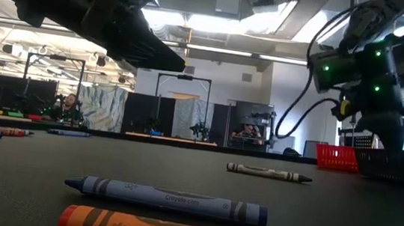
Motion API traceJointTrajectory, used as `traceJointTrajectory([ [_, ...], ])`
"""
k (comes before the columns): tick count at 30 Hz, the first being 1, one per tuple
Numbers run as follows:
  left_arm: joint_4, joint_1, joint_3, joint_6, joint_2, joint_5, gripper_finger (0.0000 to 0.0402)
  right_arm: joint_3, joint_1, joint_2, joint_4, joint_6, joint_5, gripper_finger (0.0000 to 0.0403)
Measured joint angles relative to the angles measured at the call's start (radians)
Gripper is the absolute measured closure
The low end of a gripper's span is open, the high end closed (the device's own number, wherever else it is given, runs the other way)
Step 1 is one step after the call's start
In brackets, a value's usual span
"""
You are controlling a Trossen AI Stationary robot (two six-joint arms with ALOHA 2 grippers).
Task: Sort crayons
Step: Put the blue crayon from the black bin to the yellow bin
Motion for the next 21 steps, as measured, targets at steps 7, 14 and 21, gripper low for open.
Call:
traceJointTrajectory([
  [7, 0.009, 0.0, 0.0, -0.008, 0.0, -0.004, 0.0276, 0.006, 0.061, -0.107, -0.029, 0.057, 0.0, 0.0387],
  [14, 0.01, 0.0, 0.0, -0.002, 0.0, -0.009, 0.0276, 0.007, 0.142, -0.206, -0.041, 0.113, 0.0, 0.039],
  [21, 0.009, 0.0, 0.0, -0.002, 0.0, -0.009, 0.0276, 0.014, 0.247, -0.27, -0.043, 0.168, -0.009, 0.0387],
])
